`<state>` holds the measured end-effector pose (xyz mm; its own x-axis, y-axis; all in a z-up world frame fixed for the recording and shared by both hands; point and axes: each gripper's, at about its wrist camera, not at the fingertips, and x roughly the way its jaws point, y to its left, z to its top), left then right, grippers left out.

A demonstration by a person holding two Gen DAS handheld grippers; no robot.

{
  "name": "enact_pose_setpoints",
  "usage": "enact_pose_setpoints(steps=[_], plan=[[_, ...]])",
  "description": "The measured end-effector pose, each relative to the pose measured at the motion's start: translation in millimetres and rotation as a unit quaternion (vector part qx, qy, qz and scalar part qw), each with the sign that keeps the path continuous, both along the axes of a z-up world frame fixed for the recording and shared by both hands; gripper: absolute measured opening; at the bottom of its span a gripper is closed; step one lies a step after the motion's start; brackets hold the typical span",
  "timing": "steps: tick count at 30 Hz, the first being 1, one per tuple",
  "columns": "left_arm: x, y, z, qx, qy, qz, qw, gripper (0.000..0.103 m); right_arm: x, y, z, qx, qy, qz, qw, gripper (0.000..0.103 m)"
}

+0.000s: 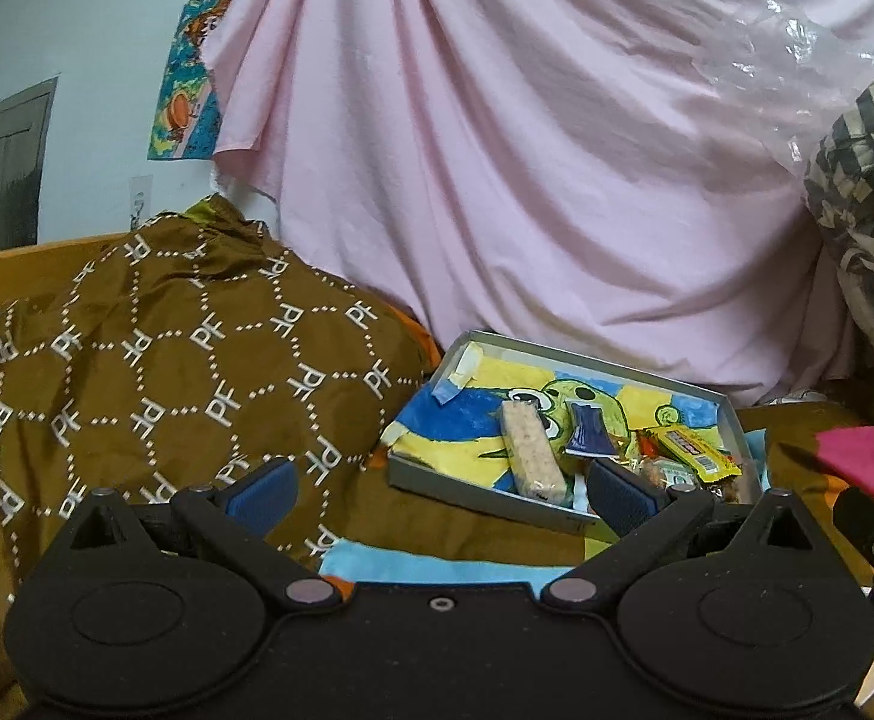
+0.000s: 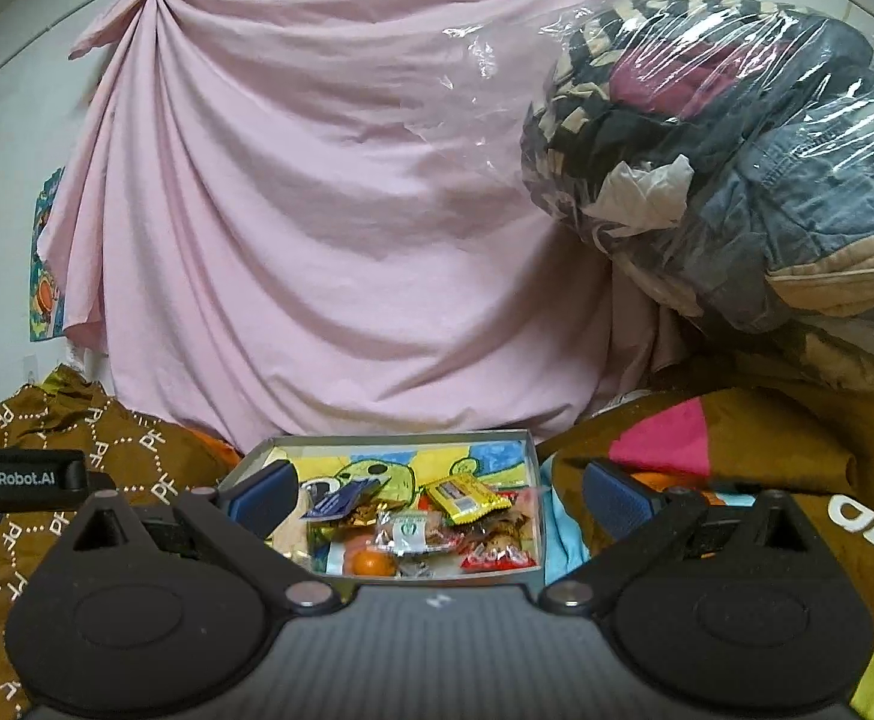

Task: Organize snacks

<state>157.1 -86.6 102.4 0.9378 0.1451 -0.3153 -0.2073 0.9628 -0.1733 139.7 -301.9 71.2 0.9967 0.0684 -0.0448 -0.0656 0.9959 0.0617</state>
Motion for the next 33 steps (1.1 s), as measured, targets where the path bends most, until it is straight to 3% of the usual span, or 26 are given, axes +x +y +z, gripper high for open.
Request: enact_pose_setpoints(steps=[8, 20, 33], plan=[[-26, 6, -13, 0.003, -0.001, -0.001, 1.0, 0.102, -25, 9, -10, -0.013, 0.005, 0.005, 1.0, 0.103], [-69, 16, -25, 0.025, -0.011, 0.006, 0.9996, 0.102, -61, 26, -29, -0.014, 0.051, 0.046, 0.998, 0.103], [-105, 41, -48, 0.018, 0.011, -0.009, 0.9997, 0.102, -89, 35, -38, -0.006, 0.058, 0.031, 0.998, 0.103]])
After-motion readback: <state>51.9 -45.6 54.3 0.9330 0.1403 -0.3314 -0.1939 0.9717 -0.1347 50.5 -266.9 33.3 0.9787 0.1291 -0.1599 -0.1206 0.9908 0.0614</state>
